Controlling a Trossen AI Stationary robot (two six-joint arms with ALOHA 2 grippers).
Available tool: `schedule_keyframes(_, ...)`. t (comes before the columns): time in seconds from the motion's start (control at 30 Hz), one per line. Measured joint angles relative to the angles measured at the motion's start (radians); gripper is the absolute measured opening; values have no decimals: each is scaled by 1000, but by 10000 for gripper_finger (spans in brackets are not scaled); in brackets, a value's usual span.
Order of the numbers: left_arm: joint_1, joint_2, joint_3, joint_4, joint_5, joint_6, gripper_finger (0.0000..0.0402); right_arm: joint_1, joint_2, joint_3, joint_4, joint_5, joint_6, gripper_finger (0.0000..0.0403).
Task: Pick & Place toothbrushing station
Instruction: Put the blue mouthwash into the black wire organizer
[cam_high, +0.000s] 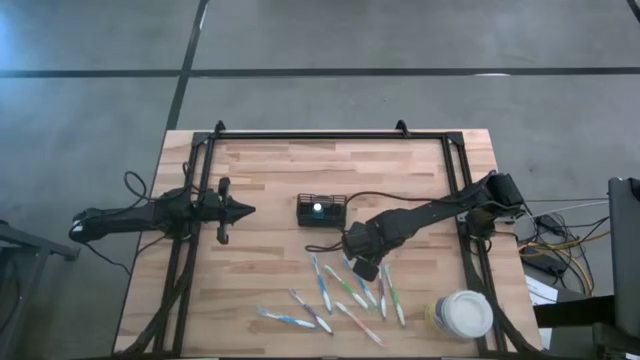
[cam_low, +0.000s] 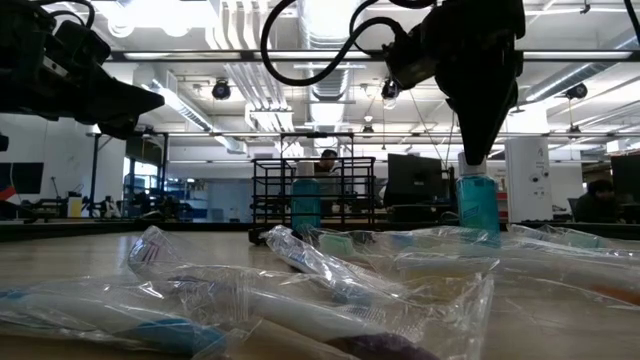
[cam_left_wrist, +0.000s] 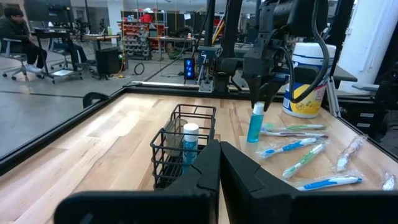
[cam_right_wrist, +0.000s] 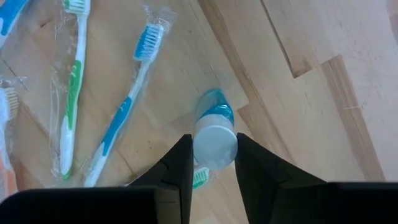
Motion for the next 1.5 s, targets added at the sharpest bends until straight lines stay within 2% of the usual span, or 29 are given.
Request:
schedule_keyframes(0.33,0,0,0,0,0,1,9,1,-41,0,5,61,-141,84)
schedule_keyframes(0.63,0,2,0,-1,0,1,9,4,-265,-5,156,161,-311,84)
schedule_keyframes(0.8,0,7,0,-2,0,-2,9,3,-428,-56,264,225,-419,84)
schedule_keyframes(1.0,0,12,0,-2,0,-10,9,3,-643,-211,433,258,-533,84)
schedule_keyframes(1.5,0,14,0,0,-1,-37,9,1,-1222,-791,976,278,-669,84)
